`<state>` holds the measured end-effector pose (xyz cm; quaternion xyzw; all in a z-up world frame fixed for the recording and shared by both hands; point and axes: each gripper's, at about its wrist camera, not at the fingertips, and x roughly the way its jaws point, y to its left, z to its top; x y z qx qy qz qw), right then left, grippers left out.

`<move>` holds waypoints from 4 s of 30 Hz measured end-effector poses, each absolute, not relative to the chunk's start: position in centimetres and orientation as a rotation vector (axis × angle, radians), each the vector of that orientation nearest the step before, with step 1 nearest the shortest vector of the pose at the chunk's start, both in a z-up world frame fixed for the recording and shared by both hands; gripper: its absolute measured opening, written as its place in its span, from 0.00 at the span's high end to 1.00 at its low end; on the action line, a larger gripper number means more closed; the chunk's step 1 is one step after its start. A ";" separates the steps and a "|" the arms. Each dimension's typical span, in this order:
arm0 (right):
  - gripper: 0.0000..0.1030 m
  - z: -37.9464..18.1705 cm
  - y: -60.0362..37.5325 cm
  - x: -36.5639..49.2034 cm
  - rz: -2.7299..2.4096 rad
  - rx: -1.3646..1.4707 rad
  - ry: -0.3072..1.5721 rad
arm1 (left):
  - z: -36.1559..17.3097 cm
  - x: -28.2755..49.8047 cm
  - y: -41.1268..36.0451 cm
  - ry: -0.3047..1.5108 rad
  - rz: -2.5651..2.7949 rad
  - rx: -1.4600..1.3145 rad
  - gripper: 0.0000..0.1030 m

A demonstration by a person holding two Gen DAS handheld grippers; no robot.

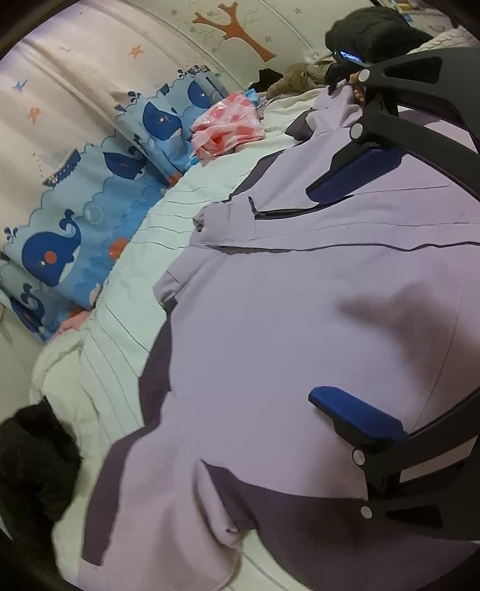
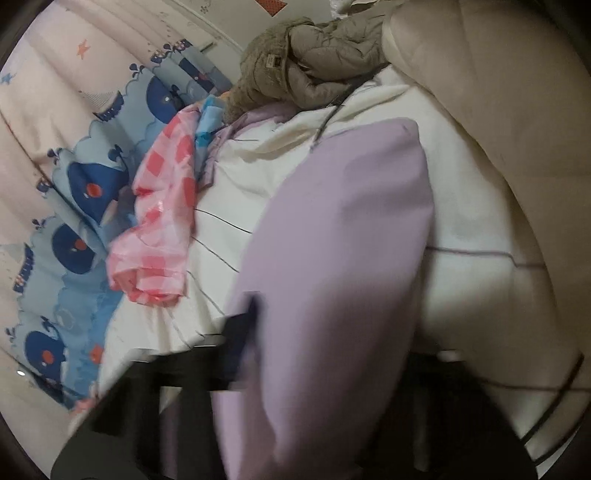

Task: Fold large clothes
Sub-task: 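Grasp the other jacket sleeve with the right tool and lift it, then fold the held sleeve across the jacket back with the right tool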

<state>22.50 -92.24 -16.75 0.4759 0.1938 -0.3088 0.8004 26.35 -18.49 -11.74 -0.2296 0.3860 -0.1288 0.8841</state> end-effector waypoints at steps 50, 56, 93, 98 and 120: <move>0.87 5.2 -45.3 33.6 0.160 0.367 0.411 | -6.3 25.4 -11.3 0.599 0.070 -0.408 0.07; 0.87 3.2 -42.2 33.5 0.179 0.317 0.431 | -6.5 26.1 -9.9 0.612 0.093 -0.435 0.07; 0.58 -12.7 -22.6 34.6 0.411 -0.073 0.843 | -7.1 26.0 0.0 0.588 0.237 -0.764 0.07; 0.64 -11.2 -23.4 30.9 0.597 0.014 0.788 | -7.1 25.8 0.2 0.585 0.236 -0.791 0.07; 0.07 -8.0 -52.4 28.6 0.114 0.662 0.692 | -4.0 31.2 -12.3 0.582 -0.189 -0.459 0.07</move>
